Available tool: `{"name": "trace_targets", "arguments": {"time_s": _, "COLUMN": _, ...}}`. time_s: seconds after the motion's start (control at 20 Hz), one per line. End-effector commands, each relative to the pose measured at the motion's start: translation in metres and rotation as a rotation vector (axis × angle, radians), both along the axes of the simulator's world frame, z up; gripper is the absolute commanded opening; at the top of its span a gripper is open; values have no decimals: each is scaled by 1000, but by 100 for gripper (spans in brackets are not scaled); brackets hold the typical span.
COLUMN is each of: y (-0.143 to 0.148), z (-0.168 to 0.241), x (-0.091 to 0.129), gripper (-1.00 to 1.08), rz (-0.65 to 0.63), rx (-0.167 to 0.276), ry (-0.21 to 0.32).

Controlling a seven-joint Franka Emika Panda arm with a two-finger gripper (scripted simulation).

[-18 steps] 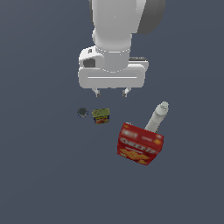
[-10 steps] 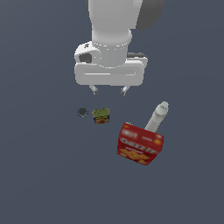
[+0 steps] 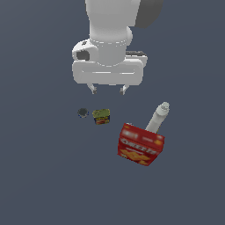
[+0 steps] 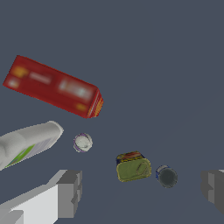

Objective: Pick up a designated object from a clutter of objects.

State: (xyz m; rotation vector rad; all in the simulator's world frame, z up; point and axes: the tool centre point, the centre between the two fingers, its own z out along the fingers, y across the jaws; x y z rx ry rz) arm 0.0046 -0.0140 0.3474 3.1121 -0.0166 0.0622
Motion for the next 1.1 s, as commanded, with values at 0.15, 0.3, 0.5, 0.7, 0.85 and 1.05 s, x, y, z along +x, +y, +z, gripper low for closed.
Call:
{"name": "trace_targets", "arguments": {"time_s": 0.15, "y": -2, "z": -10, "x": -1, "gripper": 100, "rz": -47, "rx": 4, "ry": 1}}
{"name": "trace_targets", "arguments": {"time_s": 0.3, "y": -4, "z": -18, "x": -2, "gripper": 100, "rz": -90, "rx": 7, "ry": 1}}
{"name": "trace_targets", "arguments": {"time_s": 0.5, "y": -7, "z": -33, "x": -5, "gripper": 100, "rz": -164, "rx": 13, "ry": 1}}
{"name": "trace_targets", "arguments": {"time_s": 0.7, "y": -11, "z": -52, "x": -9, "gripper": 100, "rz": -261, "rx": 20, "ry": 2}}
{"name": "trace_targets", "arguments": {"time_s": 0.85, "y": -15, "z": -69, "x": -13, "gripper": 100, "rz": -345, "rx": 25, "ry": 3}}
{"name": "trace_targets", "arguments": {"time_s": 1.05, "y": -19, "z": -90, "x": -20, "gripper": 100, "rz": -459, "rx": 32, "ry": 4}}
